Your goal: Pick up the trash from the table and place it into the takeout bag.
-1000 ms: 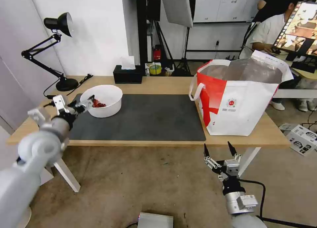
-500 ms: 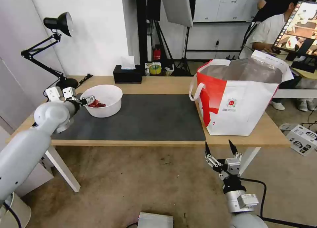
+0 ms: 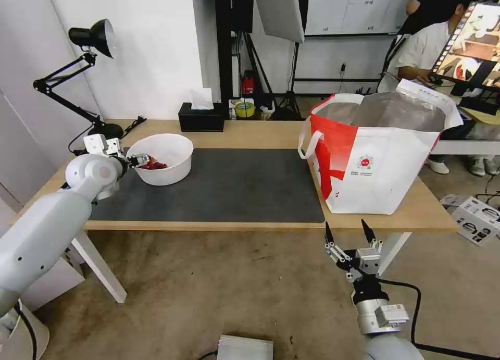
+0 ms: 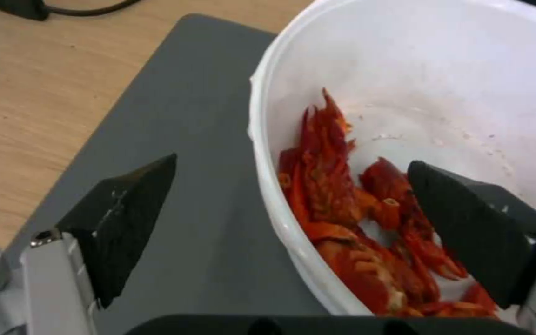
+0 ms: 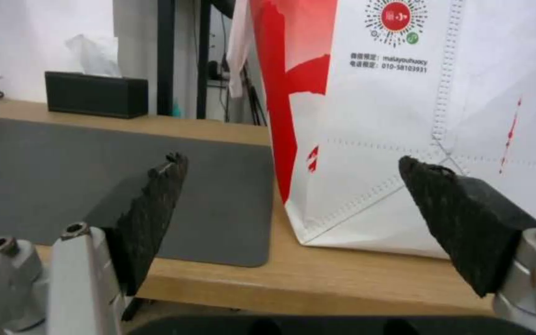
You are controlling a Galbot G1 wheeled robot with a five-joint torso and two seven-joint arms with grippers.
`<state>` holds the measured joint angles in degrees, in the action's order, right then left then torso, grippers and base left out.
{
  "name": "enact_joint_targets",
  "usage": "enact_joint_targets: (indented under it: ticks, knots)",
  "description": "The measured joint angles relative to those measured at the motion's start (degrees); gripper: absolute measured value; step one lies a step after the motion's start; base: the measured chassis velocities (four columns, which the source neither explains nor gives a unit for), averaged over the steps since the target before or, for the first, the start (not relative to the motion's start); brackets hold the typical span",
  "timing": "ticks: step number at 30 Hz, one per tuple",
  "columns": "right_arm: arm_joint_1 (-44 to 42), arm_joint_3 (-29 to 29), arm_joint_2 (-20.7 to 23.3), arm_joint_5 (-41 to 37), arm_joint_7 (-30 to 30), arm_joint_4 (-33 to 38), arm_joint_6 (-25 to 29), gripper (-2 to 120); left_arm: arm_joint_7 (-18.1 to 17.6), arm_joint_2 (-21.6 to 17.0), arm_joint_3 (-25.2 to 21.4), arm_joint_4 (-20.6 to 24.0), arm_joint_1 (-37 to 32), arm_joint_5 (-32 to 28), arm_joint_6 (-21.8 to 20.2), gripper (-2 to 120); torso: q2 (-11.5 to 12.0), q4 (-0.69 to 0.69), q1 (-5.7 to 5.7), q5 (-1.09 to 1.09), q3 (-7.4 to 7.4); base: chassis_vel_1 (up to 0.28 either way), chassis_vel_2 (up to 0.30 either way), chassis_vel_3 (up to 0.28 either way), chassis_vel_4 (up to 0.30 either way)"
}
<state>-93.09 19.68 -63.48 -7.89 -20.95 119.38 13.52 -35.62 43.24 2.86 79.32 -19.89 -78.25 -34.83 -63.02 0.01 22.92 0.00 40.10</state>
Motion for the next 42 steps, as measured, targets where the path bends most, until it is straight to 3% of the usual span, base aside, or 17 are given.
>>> enact_joint_targets:
  ticks: [7,17,20,24,37,42]
  knots:
    - [-0.1,0.2,-0.2,0.0,-0.1,0.0,0.0,84,-3.0,1.1,3.3,-4.1,4.5,-3.5,-3.7,95,0.0,-0.01,0.00,0.01,0.00,0.000,0.000,0.000,0.000]
    - [-0.1,0.4,-0.2,-0.1,-0.2,-0.1,0.0,83,-3.7,1.7,4.1,-6.1,6.0,-4.7,-5.2,82,0.0,-0.01,0.00,0.00,0.00,0.000,0.000,0.000,0.000]
    - [0.0,0.5,-0.4,-0.1,-0.2,-0.2,0.0,80,-3.7,1.7,4.2,-6.3,6.1,-4.9,-5.5,63,0.0,0.00,0.00,0.00,0.00,0.000,0.000,0.000,0.000]
    - [0.1,0.4,-0.4,-0.1,-0.2,-0.4,0.0,80,-3.7,1.8,4.3,-6.6,6.1,-4.9,-5.5,55,0.0,0.00,0.00,0.00,0.00,0.000,0.000,0.000,0.000]
    - [0.2,0.4,-0.5,-0.1,-0.3,-0.6,0.0,76,-3.6,1.7,4.6,-6.1,6.3,-4.7,-5.4,1,0.0,-0.01,0.00,0.00,0.00,0.000,0.000,0.000,0.000]
    - [0.2,0.4,-0.5,-0.1,-0.3,-0.6,0.0,76,-3.6,1.4,4.5,-5.3,6.4,-4.7,-5.3,0,0.0,-0.01,0.00,0.00,0.00,0.000,0.000,0.000,0.000]
